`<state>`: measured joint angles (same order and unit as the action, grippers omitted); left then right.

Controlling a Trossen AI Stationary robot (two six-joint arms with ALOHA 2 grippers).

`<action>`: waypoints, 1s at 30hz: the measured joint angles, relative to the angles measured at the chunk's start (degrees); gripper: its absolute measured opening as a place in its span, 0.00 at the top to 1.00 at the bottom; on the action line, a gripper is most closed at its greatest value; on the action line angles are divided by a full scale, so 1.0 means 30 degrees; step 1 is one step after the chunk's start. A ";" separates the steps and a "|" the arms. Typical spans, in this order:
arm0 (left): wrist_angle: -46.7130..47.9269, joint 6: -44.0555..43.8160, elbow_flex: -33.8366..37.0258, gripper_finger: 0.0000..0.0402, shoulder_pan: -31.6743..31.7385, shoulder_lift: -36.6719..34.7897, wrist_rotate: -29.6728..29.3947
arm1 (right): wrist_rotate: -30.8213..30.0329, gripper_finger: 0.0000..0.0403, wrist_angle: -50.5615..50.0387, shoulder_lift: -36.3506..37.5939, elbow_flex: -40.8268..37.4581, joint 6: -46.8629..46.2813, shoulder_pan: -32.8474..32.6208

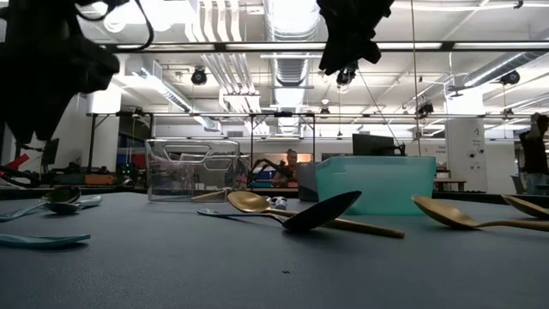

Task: Sort silverware by color (type)
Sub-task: Put the blue spoon into the black bin

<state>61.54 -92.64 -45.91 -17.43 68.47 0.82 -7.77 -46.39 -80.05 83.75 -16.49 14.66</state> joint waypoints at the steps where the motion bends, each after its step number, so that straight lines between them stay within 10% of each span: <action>1: -0.0193 -0.0081 0.0339 0.67 0.0000 -0.0002 0.0011 | -0.0001 0.75 0.0000 -0.0001 -0.0001 0.0000 0.0000; 30: -0.6072 -0.2506 0.3430 0.59 0.0007 0.3313 -0.1123 | -0.0482 0.75 0.0153 -0.0001 -0.0095 -0.0138 0.0000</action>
<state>43.32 -100.16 -35.62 -17.41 78.41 -2.55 -9.21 -45.93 -80.05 83.46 -16.91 14.66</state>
